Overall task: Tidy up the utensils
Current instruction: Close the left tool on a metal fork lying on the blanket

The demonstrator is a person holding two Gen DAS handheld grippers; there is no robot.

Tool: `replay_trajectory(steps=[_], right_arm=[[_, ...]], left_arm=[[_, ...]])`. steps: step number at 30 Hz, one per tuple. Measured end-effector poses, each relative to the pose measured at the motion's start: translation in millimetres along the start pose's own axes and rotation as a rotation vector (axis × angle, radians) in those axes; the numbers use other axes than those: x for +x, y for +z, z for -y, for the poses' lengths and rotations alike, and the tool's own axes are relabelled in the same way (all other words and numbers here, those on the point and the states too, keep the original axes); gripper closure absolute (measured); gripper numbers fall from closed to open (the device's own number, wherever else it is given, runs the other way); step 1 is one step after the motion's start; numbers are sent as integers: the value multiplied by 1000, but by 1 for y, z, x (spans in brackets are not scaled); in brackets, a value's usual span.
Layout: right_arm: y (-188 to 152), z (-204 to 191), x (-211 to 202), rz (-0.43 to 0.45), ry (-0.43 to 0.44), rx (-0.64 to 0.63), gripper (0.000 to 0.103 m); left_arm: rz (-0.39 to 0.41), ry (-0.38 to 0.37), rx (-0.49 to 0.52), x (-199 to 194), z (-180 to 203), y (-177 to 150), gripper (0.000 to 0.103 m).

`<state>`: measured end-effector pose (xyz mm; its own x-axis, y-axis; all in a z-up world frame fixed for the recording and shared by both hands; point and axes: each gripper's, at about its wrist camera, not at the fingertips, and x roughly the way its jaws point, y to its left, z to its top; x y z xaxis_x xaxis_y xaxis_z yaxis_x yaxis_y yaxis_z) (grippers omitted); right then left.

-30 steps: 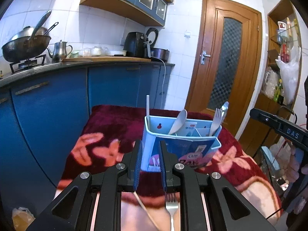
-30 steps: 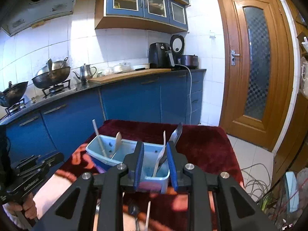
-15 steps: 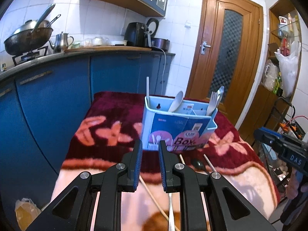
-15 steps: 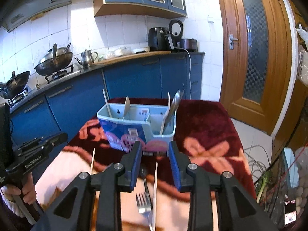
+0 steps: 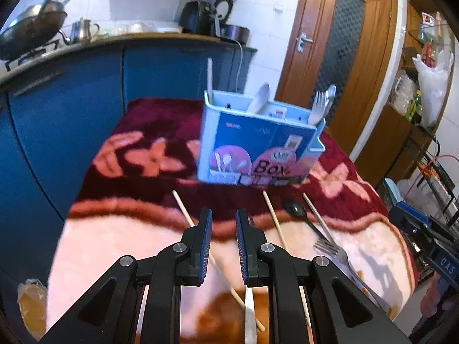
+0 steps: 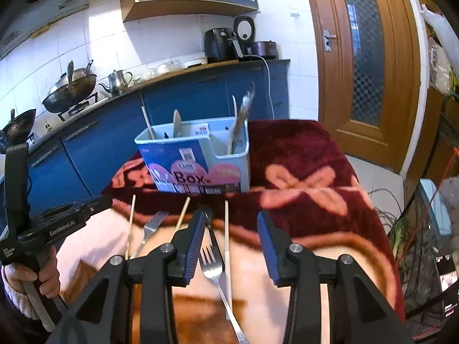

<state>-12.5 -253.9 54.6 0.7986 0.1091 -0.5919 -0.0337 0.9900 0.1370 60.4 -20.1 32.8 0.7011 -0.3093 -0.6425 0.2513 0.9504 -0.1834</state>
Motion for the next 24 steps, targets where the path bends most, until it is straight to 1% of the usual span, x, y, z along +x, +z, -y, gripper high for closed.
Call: replay_trajectory(steps=[10,16,22,24], right_arm=[[-17,18,12,-41,-33,44,59],[-22,26,20,-60,-33,62,59],[-25,31,24,-68,-31,74,59],[-25,32,25,-70,-30,77,59]], left_arm=[[-105,-36,3,35,7,-7,86],[-161,-43,11,52,9,-10,86],[-196,-47,4,63,8,-11,86],[-198,-45,0,64,8,-10,83]])
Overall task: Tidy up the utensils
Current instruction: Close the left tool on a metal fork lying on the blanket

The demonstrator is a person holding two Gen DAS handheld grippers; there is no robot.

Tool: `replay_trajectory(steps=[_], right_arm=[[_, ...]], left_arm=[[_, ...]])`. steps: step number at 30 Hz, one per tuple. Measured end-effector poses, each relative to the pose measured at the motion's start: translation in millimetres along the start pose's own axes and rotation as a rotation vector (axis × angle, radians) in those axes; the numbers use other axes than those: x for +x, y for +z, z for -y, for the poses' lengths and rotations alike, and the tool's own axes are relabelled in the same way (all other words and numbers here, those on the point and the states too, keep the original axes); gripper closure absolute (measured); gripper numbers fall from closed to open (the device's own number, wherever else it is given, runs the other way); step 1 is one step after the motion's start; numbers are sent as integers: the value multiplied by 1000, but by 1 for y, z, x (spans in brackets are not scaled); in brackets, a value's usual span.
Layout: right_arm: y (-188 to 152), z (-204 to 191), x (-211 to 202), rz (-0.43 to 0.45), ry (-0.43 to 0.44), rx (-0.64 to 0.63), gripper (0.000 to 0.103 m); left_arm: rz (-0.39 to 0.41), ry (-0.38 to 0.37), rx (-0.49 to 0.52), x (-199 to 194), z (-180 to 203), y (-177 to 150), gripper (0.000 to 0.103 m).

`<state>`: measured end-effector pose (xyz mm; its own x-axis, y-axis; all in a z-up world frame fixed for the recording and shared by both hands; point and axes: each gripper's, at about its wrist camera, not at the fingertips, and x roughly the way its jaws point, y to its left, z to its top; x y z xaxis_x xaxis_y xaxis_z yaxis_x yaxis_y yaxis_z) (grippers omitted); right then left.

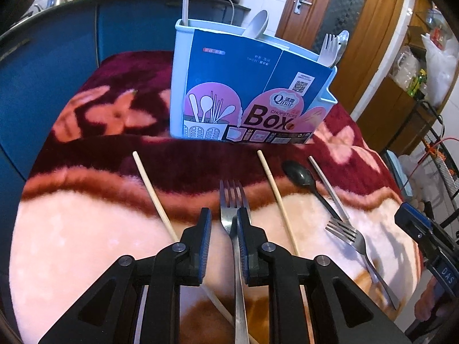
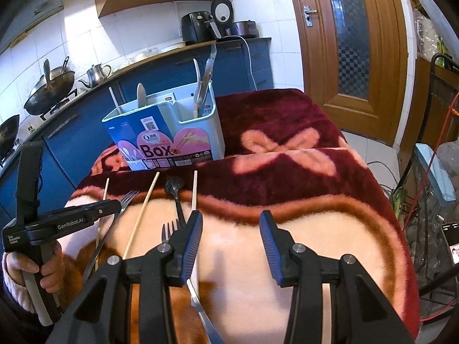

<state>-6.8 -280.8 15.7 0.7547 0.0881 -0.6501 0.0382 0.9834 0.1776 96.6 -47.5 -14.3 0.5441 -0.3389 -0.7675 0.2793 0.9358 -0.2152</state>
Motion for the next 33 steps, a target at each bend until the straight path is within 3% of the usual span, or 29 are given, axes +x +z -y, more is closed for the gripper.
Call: replay_trajectory(steps=[10,16,23,28,33], right_arm=[[-1,3,2,-3,3,8,59],[-1,6,3,0,3,14,58],[-1,6,2,0,3,16,59],[-1,6,2,-1,2,12,58],[-1,3,0,0,4,-13,59]], left_arm=[[-55,-96,-33,5,0,0,81],[-76,-181,-73,6,-3,2,89],[-73,-229,-76,8,3,1,100],[-41,-205,-76,6,5,-1,100],[6,-133,-101,-6,-5,-3,102]])
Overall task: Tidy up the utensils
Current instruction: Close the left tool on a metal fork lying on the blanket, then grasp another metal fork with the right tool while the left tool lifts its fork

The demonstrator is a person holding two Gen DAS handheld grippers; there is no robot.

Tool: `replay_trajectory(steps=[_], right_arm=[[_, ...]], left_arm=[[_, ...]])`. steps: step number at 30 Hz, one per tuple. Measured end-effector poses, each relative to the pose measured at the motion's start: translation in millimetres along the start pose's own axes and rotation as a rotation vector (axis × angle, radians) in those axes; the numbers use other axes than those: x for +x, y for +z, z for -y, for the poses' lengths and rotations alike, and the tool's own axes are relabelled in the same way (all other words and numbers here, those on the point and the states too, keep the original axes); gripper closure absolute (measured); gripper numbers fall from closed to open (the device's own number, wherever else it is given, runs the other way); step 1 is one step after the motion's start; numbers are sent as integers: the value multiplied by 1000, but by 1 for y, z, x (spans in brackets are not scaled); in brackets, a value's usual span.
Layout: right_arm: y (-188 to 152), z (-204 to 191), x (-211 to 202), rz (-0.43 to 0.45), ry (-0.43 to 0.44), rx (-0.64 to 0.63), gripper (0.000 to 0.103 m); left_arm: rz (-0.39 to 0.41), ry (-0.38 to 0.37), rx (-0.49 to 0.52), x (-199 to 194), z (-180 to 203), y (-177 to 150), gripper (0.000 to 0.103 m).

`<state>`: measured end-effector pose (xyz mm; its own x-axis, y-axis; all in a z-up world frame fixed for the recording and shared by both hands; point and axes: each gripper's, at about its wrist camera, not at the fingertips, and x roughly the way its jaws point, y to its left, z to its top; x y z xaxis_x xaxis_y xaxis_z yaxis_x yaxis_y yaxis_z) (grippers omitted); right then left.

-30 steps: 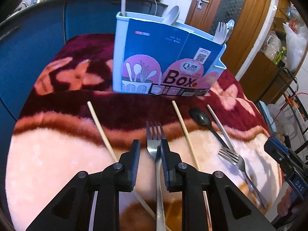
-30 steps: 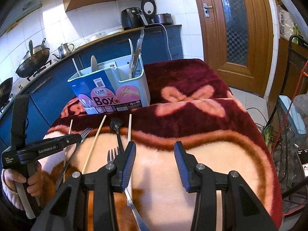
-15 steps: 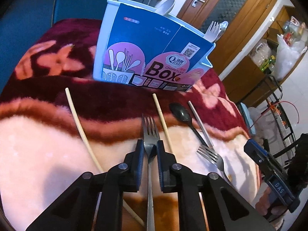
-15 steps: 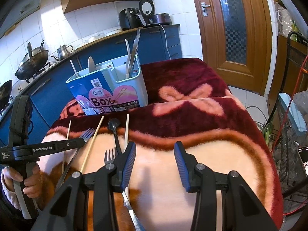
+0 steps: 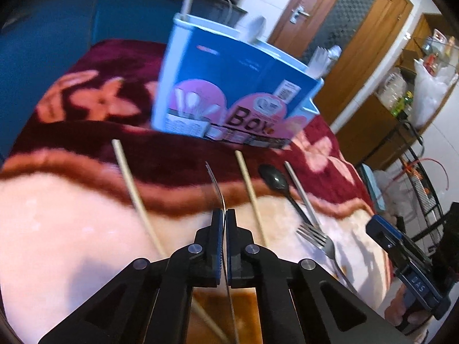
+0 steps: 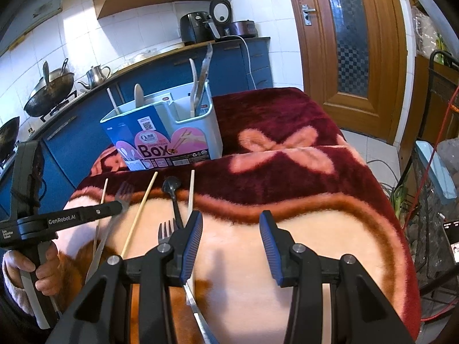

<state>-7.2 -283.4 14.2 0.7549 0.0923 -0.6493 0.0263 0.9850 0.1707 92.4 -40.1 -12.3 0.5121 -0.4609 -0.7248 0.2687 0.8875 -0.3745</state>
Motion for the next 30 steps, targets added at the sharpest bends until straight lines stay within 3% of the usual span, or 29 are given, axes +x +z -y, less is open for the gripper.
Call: replay_trajectory(steps=[4,11,16,24,30], right_arm=[[1,-7,-2,-2,3,-15,58],[1,-17,-4,-5,0,-31,58],[2,-17,-2,-13,-10,-31,58],[-1,-30,-3,-34,-12,-82,58],[-7,-51,-2,-57,-7,-164,54]], left_arm=[[2,20,-17,-4,-9,-3,102],[-35,-2,-50,7,-18,0,98],[-39,-23,-60,10,-19,-1,101],[75,-45,-60,-20,-20,-5,102],[185,-12,-26,-54,-18,-8,102]])
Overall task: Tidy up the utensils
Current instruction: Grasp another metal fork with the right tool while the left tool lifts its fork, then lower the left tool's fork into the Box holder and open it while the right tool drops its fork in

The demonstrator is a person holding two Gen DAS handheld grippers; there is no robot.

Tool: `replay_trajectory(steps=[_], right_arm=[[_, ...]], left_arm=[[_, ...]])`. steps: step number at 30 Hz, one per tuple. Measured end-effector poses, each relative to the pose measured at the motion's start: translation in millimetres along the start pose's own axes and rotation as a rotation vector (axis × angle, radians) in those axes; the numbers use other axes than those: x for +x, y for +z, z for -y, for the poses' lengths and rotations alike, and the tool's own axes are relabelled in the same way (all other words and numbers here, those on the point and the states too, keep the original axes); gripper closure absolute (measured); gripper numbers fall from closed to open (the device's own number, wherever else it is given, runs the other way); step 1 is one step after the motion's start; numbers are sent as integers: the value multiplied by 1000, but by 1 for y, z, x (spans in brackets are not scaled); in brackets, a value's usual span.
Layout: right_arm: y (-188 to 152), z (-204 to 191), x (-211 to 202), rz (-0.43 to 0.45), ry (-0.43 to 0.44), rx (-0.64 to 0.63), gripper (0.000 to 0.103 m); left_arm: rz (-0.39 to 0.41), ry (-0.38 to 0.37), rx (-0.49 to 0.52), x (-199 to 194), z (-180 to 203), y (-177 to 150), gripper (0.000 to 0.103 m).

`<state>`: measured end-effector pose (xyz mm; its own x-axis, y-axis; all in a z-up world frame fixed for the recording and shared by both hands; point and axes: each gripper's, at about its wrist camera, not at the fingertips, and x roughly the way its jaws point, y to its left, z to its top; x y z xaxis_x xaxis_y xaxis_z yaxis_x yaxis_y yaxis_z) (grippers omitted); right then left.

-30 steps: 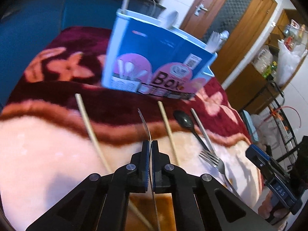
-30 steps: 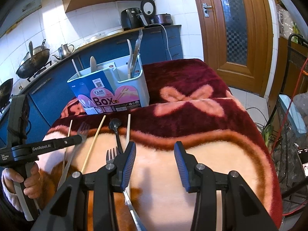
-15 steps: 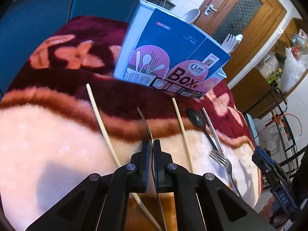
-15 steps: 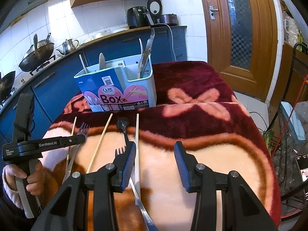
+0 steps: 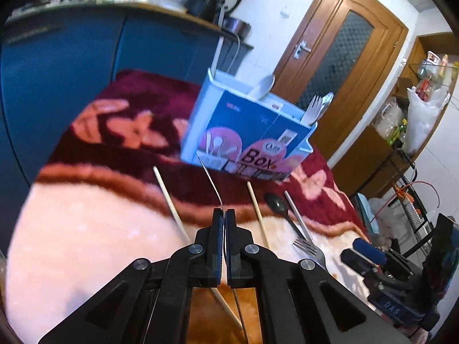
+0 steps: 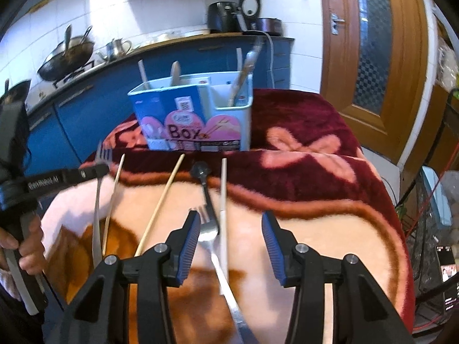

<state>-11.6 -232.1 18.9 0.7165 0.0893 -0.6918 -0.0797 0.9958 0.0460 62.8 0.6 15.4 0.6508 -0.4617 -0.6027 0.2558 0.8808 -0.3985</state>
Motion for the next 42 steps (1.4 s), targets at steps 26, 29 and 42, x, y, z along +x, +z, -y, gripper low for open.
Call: replay_trajectory(steps=[26,29,42], right_arm=[[-8,-10,26,-43,-16,-14,96],[-8,-7,19,-11,-13,3,97],[6,7,-42,265,80,113,100]], left_arm=[[101,7,33,-33,-7,-5,102],[108,11,38,-37,-5,-6,102],[209,24,67,-65,11,-2,102]])
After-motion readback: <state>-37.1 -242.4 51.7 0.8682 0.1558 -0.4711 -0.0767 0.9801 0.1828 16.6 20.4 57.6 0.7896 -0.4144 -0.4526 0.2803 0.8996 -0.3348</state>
